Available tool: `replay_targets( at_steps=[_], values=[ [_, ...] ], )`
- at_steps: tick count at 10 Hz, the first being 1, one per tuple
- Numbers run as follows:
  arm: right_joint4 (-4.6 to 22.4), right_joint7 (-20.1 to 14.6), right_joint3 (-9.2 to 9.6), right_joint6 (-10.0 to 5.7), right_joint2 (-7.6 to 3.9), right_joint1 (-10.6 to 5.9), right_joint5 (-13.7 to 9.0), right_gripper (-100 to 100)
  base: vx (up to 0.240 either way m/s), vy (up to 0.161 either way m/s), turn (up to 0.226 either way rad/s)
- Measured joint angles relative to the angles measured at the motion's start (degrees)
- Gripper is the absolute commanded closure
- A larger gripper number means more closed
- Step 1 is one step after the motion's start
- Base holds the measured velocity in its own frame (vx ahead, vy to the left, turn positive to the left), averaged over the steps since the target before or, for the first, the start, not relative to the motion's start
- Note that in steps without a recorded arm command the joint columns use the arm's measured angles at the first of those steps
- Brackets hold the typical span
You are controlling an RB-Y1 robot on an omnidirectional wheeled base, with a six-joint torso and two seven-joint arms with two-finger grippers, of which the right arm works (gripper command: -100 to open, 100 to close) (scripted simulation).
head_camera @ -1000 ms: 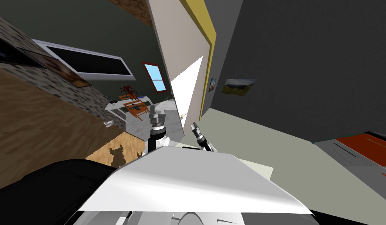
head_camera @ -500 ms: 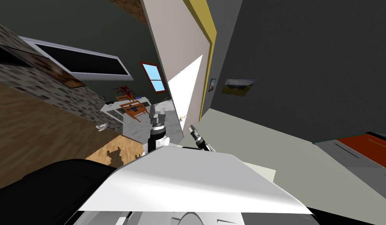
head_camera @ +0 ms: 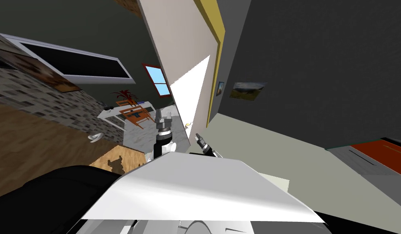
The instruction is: Push the door open
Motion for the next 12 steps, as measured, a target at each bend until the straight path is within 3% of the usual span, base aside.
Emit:
replay_targets(
  at_steps=[2, 7, 10, 12],
  values=[
    [2.12, -0.33, 1.71, -0.3, -0.67, -1.05, -0.12, -100, 0.124, 0.005, -0.014],
    [8.22, -0.21, 5.44, -1.52, -0.83, -3.24, -0.18, -100, 0.118, 0.016, -0.023],
    [10.97, -0.66, 7.88, -1.72, -1.81, -4.76, -0.34, -100, 0.151, 0.018, -0.017],
    [13.03, -0.62, 8.9, -2.21, -1.74, -5.52, -0.37, -100, 0.102, 0.009, -0.013]
  ],
)
